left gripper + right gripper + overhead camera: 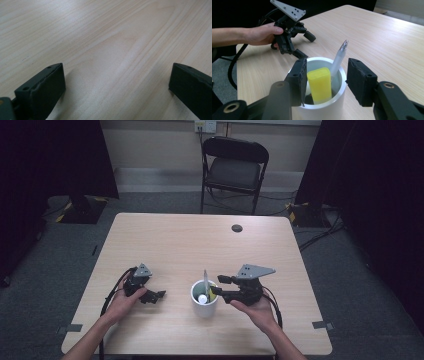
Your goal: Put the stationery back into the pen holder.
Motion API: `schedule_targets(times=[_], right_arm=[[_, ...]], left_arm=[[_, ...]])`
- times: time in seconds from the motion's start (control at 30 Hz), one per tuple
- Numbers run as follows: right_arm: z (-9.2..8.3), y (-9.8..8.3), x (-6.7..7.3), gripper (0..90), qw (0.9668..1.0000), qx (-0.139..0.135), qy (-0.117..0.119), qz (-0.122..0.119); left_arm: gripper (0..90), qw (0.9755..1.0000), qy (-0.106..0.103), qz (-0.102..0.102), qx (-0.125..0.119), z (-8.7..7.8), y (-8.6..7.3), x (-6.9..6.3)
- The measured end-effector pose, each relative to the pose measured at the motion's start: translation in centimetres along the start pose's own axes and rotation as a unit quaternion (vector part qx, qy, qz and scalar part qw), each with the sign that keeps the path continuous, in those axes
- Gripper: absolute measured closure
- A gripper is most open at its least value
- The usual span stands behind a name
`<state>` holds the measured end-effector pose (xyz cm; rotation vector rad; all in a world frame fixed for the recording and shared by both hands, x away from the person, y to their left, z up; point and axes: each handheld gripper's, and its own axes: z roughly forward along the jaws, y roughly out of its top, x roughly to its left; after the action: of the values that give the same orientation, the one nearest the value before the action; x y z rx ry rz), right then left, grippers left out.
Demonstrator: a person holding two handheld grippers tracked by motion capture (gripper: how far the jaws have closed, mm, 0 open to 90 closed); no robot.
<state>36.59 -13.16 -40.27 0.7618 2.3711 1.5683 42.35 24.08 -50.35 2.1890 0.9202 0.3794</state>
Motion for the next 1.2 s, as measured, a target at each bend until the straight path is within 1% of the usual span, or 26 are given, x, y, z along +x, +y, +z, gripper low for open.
schedule_targets(times=[0.07, 0.17, 0.23, 0.33, 0.37, 0.6, 0.63, 0.67, 0.7, 0.9, 1.0, 1.13, 1.17, 1.2], right_arm=[[-0.2, 0.1, 0.0, 50.5, 1.0, -0.002, -0.007, -0.004], [-0.4, 0.2, -0.2, 50.2, 0.9999, -0.004, -0.012, -0.001], [-0.6, 0.2, -0.4, 49.8, 0.9999, -0.006, -0.013, 0.004], [-0.8, 0.2, -0.5, 49.9, 0.9999, -0.009, -0.013, 0.003], [-0.9, 0.3, -0.6, 49.9, 0.9998, -0.009, -0.017, 0.003], [-1.2, 0.3, -0.9, 48.9, 0.9997, -0.007, -0.023, 0.005], [-1.3, 0.2, -1.1, 48.3, 0.9996, -0.008, -0.025, 0.011], [-1.3, 0.2, -1.1, 48.3, 0.9996, -0.008, -0.025, 0.011], [-1.5, 0.2, -1.3, 46.6, 0.9994, -0.009, -0.031, 0.013], [-1.8, 0.0, -2.0, 46.1, 0.9989, -0.006, -0.039, 0.024], [-2.0, 0.0, -2.2, 45.5, 0.9988, -0.007, -0.041, 0.024], [-2.4, 0.0, -2.5, 44.3, 0.9984, -0.009, -0.049, 0.028], [-2.6, 0.0, -2.6, 43.1, 0.998, -0.01, -0.055, 0.029], [-2.6, 0.0, -2.6, 43.1, 0.998, -0.01, -0.055, 0.029]], left_arm=[[0.1, 1.0, 0.0, 0.0, 0.0, 0.0, 0.0, 0.0], [0.1, 1.0, 0.0, 0.0, 0.0, 0.0, 0.0, 0.0], [0.1, 1.0, 0.0, 0.0, 0.0, 0.0, 0.0, 0.0], [0.2, 1.0, 0.0, 0.0, 0.0, 0.0, 0.0, 0.0], [0.1, 1.0, 0.0, 0.0, 0.0, 0.0, 0.0, 0.0], [0.2, 1.0, 0.001, 0.0, 0.0, 0.0, 0.0, 0.0], [0.2, 1.0, 0.001, 0.0, 0.0, 0.0, 0.0, 0.0], [0.2, 1.0, 0.001, 0.0, 0.0, 0.0, 0.0, 0.0], [0.2, 1.0, 0.001, 0.0, 0.0, 0.0, 0.0, 0.0], [0.2, 1.0, 0.002, -0.002, 0.0, 0.0, 0.0, 0.0], [0.2, 1.0, 0.003, -0.002, 0.0, 0.0, 0.0, -0.1], [0.2, 1.0, 0.003, -0.002, 0.0, 0.0, 0.0, -0.1], [0.2, 1.0, 0.003, -0.002, 0.0, 0.0, 0.0, 0.0], [0.1, 1.0, 0.003, -0.002, 0.0, 0.0, 0.0, 0.0]])
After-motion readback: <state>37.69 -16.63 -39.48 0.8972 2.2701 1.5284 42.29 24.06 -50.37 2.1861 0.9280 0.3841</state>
